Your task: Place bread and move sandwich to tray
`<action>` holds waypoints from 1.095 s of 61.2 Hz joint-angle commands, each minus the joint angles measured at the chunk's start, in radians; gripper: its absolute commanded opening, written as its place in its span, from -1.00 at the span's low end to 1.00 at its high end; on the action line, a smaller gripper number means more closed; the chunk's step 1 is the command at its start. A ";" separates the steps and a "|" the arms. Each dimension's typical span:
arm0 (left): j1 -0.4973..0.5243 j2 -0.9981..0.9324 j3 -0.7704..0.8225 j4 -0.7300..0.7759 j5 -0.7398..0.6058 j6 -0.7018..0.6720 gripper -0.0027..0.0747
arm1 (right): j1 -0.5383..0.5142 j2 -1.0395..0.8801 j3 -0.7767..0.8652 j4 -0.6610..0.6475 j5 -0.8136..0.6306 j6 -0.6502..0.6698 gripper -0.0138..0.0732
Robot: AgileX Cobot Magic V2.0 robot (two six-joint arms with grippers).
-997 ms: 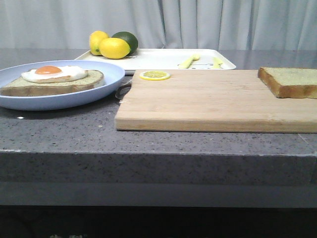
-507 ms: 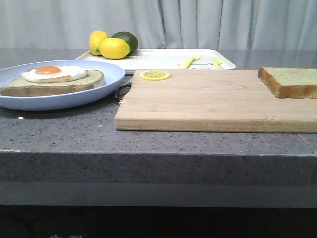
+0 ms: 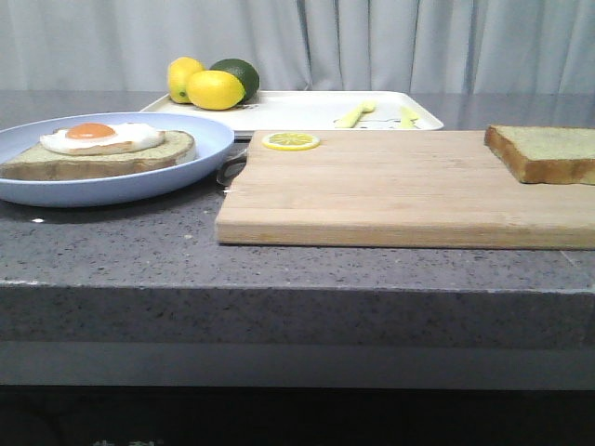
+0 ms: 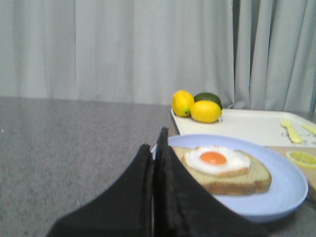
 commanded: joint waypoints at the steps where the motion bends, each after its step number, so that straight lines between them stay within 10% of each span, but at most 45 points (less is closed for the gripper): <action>1: 0.002 0.025 -0.138 0.001 -0.010 -0.007 -0.98 | -0.004 -0.009 -0.136 0.002 0.008 -0.001 -0.84; 28: 0.002 0.336 -0.588 -0.003 0.351 -0.007 -0.98 | -0.004 0.303 -0.607 0.002 0.366 -0.001 -0.84; 67: 0.002 0.402 -0.586 -0.006 0.384 -0.007 -0.97 | -0.004 0.424 -0.544 0.001 0.404 -0.001 -0.78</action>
